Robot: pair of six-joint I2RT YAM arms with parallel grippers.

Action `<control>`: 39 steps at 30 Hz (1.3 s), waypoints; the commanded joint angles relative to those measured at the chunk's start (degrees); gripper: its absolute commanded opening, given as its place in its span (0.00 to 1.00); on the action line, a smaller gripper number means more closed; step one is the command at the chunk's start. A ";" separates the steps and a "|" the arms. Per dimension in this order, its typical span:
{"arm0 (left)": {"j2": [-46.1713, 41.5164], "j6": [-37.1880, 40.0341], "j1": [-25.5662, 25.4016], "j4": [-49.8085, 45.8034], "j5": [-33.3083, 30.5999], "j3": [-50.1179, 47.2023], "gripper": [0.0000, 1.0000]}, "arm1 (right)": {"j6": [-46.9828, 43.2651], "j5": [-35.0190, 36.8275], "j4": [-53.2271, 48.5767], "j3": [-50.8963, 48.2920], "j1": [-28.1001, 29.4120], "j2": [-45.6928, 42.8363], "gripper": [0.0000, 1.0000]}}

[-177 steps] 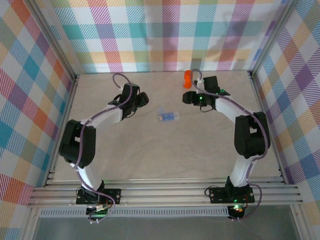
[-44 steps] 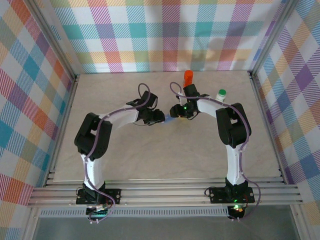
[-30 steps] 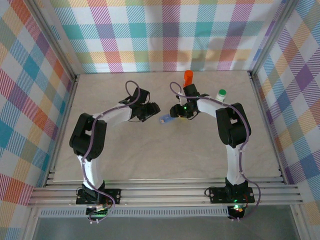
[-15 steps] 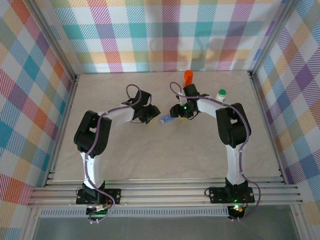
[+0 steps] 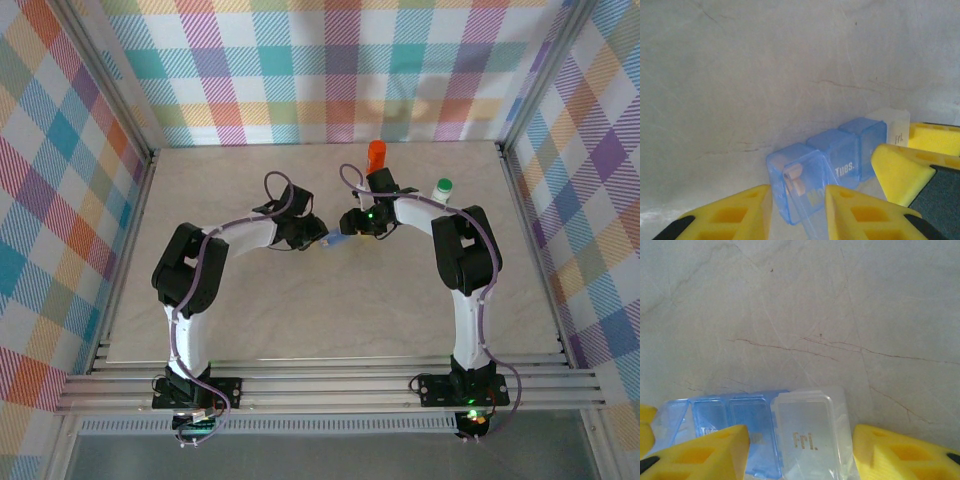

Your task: Sort the pills into containers

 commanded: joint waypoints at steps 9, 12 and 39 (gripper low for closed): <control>2.18 1.08 -0.66 -2.04 -2.24 0.43 0.30 | -0.23 1.72 -1.00 -0.55 0.46 4.26 0.57; 4.08 1.13 -0.73 -2.86 -2.24 0.57 0.27 | -0.23 1.70 -0.86 -0.72 0.47 4.31 0.57; 10.23 12.01 -5.57 -14.96 -10.81 -0.66 0.21 | 0.90 4.31 -5.28 2.78 0.37 6.24 0.57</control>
